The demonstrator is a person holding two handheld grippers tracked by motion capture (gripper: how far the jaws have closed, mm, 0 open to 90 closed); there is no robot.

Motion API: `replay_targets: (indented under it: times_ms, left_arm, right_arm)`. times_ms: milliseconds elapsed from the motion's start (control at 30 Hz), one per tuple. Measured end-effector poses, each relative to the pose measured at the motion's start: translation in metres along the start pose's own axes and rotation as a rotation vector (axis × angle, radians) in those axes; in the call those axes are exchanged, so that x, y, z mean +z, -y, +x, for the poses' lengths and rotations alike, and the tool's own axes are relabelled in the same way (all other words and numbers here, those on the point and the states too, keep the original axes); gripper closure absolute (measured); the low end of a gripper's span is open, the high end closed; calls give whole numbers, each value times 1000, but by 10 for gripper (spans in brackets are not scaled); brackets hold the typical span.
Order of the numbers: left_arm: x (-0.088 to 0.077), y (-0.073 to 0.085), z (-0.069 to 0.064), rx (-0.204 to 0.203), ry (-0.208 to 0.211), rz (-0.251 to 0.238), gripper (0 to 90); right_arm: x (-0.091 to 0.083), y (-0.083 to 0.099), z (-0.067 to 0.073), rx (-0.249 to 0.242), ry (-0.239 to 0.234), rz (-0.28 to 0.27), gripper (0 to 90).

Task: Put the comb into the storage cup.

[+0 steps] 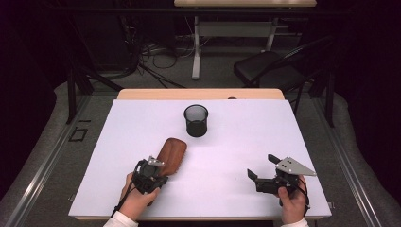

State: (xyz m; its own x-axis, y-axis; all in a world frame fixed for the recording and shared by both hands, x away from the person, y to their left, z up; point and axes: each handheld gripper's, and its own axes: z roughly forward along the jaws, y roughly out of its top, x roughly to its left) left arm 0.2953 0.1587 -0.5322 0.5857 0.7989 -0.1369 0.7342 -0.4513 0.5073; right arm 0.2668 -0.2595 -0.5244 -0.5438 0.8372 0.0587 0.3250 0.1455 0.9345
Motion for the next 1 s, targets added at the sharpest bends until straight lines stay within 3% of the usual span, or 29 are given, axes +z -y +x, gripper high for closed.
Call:
replay_targets:
  times_ms: [133,400,1000]
  left_arm:
    - [-3,6,4,-31,-2,-15,900]
    - [-8,12,11,-50,-17,-22,900]
    - [-15,13,9,-46,-3,-70,878]
  right_arm:
    - [0,0,0,0,0,2,38]
    - [0,0,0,-1,0,0,39]
    - [0,0,0,-3,-4,0,38]
